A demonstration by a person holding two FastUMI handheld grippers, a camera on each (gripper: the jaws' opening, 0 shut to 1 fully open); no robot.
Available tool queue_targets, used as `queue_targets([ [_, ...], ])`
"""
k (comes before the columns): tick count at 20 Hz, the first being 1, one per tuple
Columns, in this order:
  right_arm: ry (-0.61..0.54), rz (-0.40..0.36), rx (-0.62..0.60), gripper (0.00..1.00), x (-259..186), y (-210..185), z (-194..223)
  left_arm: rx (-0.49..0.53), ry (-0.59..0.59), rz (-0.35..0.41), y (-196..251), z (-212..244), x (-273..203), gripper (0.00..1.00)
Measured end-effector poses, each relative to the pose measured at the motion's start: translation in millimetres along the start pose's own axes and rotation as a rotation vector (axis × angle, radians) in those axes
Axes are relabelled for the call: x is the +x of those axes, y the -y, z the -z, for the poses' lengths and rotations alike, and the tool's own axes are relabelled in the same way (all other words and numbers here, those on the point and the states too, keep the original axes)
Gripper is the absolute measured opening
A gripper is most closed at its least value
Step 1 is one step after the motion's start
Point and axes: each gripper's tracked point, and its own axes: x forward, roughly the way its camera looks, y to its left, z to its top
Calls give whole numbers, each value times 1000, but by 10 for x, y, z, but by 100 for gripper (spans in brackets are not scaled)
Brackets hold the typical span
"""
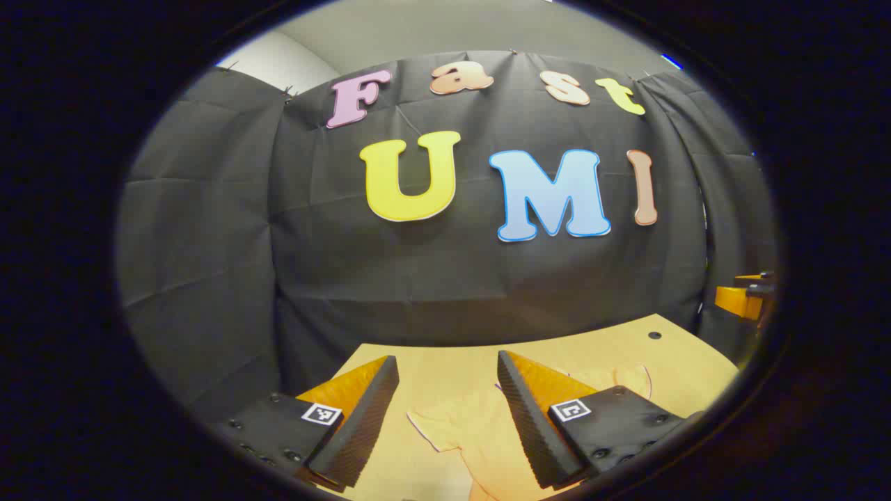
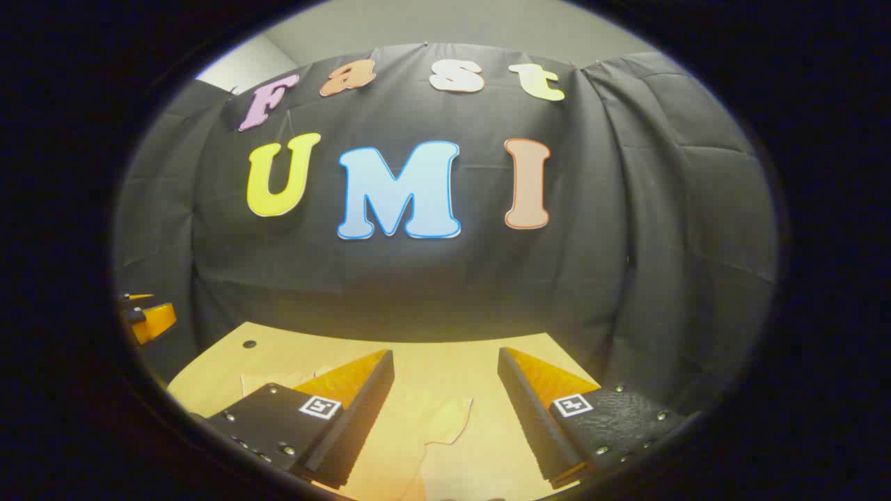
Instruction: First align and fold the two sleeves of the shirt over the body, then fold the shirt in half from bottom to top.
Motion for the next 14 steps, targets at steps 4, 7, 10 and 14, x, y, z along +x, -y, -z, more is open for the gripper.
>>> queue_targets([
  [4,1,10,12,95,112,-69,-18,3,-6,37,33,-42,256,93],
  [7,-17,6,19,95,196,-115,10,10,-8,49,55,-61,338,96],
  [10,-40,2,12,95,246,-147,92,0,-7,58,90,-69,366,96],
  [14,-78,1,-15,95,322,-164,231,-19,-16,57,102,-59,364,96],
])
